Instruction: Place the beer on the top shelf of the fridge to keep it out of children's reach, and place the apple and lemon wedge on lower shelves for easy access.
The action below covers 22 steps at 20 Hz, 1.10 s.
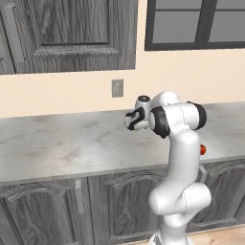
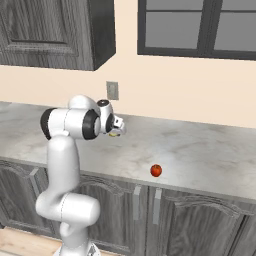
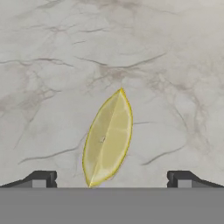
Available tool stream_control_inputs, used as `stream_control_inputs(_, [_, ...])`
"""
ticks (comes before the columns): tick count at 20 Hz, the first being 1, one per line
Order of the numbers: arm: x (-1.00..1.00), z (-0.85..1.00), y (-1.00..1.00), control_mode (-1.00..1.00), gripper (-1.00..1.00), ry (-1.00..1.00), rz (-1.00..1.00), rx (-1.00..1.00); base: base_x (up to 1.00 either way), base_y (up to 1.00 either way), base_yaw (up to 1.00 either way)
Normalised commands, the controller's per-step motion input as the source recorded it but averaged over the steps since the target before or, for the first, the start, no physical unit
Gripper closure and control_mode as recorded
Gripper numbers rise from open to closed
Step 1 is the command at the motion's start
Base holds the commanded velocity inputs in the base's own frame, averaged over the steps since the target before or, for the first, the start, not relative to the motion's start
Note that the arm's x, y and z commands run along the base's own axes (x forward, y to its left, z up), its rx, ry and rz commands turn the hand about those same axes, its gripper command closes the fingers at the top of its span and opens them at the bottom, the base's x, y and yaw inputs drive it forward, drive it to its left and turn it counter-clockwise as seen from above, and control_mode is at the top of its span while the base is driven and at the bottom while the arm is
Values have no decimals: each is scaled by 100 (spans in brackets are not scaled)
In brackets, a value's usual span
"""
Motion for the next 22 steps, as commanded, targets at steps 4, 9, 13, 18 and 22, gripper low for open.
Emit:
stream_control_inputs(4, [32,-19,0,-100,-100,0,0,0,0,0,0])
stream_control_inputs(9, [28,-19,0,-100,-100,0,0,0,0,0,0])
stream_control_inputs(13, [26,-21,0,-100,-100,1,0,0,0,0,0])
stream_control_inputs(18, [12,-23,0,-100,-100,5,0,0,0,0,0])
stream_control_inputs(22, [0,-21,0,-100,-100,10,0,0,0,0,0])
